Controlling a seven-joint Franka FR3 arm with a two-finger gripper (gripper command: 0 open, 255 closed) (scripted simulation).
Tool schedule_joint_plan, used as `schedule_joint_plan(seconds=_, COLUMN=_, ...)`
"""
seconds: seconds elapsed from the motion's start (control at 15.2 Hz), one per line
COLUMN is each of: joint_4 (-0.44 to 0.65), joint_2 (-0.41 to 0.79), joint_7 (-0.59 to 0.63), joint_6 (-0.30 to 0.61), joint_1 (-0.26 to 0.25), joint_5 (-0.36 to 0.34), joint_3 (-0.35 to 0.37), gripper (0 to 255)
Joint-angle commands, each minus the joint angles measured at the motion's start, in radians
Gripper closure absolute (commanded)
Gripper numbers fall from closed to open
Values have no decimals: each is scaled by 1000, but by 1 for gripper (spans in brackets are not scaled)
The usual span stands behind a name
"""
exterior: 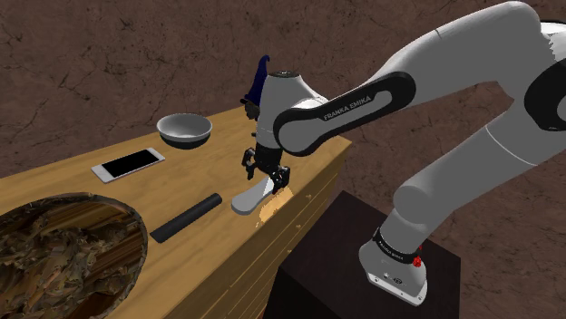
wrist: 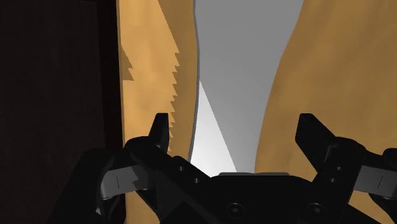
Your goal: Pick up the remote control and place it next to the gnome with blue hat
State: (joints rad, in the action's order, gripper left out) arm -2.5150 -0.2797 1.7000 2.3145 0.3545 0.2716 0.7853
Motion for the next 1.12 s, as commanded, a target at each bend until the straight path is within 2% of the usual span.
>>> schedule_joint_plan(seconds=0.0, joint_4=-12, joint_2=23, joint_7=12, joint_6=33, joint_1=7, joint_5=-10, joint_3=13, gripper=0)
schedule_joint_plan(seconds=0.13, joint_4=-20, joint_2=44, joint_7=22, joint_6=59, joint_1=14, joint_5=-23, joint_3=23, gripper=0)
schedule_joint_plan(seconds=0.59, joint_4=-20, joint_2=43, joint_7=22, joint_6=59, joint_1=13, joint_5=-23, joint_3=22, gripper=0)
schedule_joint_plan(seconds=0.66, joint_4=-20, joint_2=43, joint_7=22, joint_6=59, joint_1=13, joint_5=-23, joint_3=22, gripper=255)
schedule_joint_plan(seconds=1.06, joint_4=-20, joint_2=44, joint_7=22, joint_6=59, joint_1=14, joint_5=-23, joint_3=23, gripper=255)
